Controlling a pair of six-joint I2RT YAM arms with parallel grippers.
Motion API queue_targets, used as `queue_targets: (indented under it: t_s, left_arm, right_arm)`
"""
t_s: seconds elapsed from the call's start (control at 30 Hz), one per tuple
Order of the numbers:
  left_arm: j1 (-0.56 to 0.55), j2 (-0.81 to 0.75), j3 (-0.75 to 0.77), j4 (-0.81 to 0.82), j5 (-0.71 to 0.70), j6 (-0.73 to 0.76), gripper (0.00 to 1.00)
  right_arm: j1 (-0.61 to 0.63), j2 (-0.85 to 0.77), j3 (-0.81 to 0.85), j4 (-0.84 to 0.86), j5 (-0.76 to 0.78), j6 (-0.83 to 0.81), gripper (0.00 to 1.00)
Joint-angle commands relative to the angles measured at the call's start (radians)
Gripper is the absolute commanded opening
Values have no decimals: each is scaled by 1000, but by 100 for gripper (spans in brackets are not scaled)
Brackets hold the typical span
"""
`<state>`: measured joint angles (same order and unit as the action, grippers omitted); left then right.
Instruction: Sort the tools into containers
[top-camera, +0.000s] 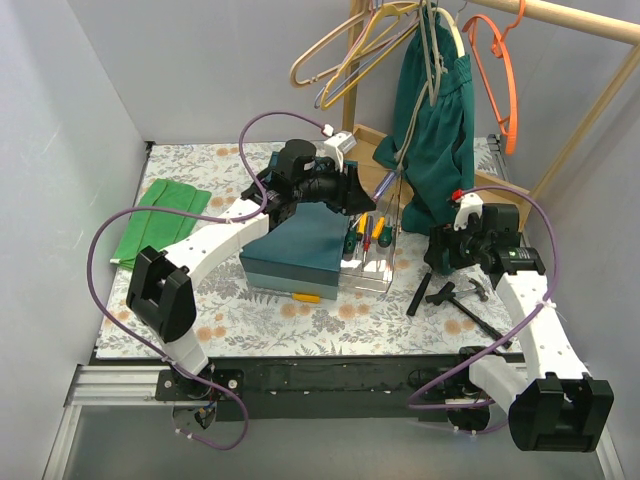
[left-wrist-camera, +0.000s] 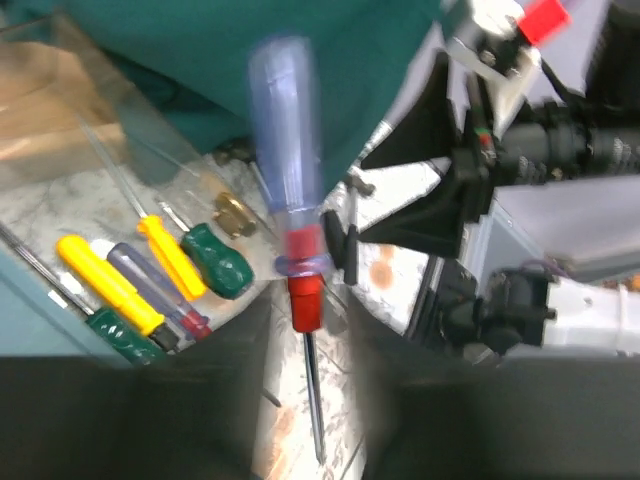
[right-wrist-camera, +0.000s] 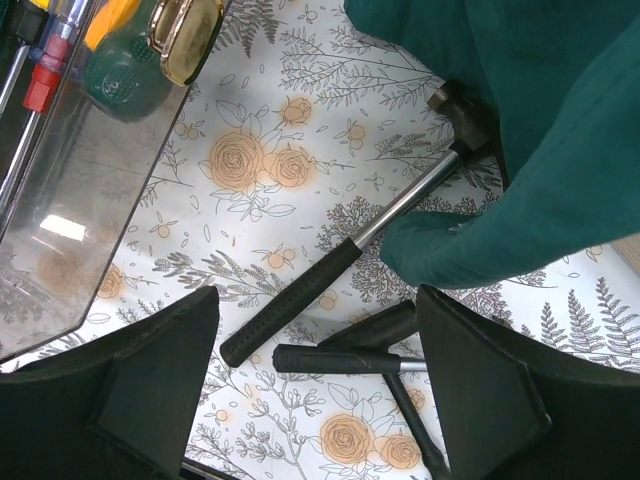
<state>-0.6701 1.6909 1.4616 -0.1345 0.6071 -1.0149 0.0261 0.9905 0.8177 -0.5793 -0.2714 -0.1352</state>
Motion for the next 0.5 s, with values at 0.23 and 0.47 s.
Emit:
queue_targets:
  t_s: [0.23,0.47]
  left_arm:
    - [79,-149,75,-95,-31,97,75]
    - [231,-421,-104,-667,304,964,73]
  right_arm:
    - [-11,-29,-29,33,-8,2,88]
    - [-11,-18,-32,36,-14,-4,88]
